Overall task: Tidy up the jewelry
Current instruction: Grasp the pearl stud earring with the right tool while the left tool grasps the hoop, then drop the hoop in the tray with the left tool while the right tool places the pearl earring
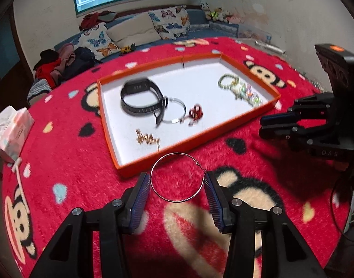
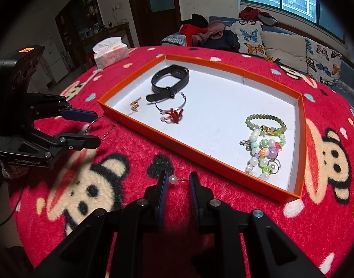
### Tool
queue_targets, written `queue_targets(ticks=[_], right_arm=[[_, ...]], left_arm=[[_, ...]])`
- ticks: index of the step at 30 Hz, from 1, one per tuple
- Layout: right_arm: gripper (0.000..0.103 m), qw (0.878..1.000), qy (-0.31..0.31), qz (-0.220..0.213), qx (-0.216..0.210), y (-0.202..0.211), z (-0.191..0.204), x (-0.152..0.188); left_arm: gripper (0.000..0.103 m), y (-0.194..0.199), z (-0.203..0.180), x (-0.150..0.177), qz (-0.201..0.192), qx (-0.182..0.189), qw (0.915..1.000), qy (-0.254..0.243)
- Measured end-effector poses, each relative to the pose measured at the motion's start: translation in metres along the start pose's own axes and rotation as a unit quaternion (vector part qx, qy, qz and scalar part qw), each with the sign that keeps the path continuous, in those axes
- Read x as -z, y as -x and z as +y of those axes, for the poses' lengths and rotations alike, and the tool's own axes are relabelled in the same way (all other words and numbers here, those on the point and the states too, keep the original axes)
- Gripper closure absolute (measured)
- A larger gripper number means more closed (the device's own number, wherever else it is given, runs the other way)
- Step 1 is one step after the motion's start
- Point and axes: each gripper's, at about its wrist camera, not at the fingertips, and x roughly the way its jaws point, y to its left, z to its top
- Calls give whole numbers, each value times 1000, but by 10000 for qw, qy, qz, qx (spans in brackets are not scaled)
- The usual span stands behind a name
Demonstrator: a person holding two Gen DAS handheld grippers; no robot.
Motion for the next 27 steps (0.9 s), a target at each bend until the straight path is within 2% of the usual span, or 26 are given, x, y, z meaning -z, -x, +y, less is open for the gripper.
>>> queue_targets(ticks=[5,9,20,27], right_arm=[[82,9997,-42,-227,54,9,-5,-12],[82,9991,-175,-350,163,8,-17,-23],[82,9975,-471,-251,456,-10,-49,-29],[82,9974,-503,-224,474,-13,-54,-28]], left_arm=[[52,9,5,-22,-242,-55,9996,105],[52,1,12,-41,-269,-58,9993,237],[52,-40,8,-69,-146,35,9997,177],[52,-49,22,-78,-194,-173,9993,281]])
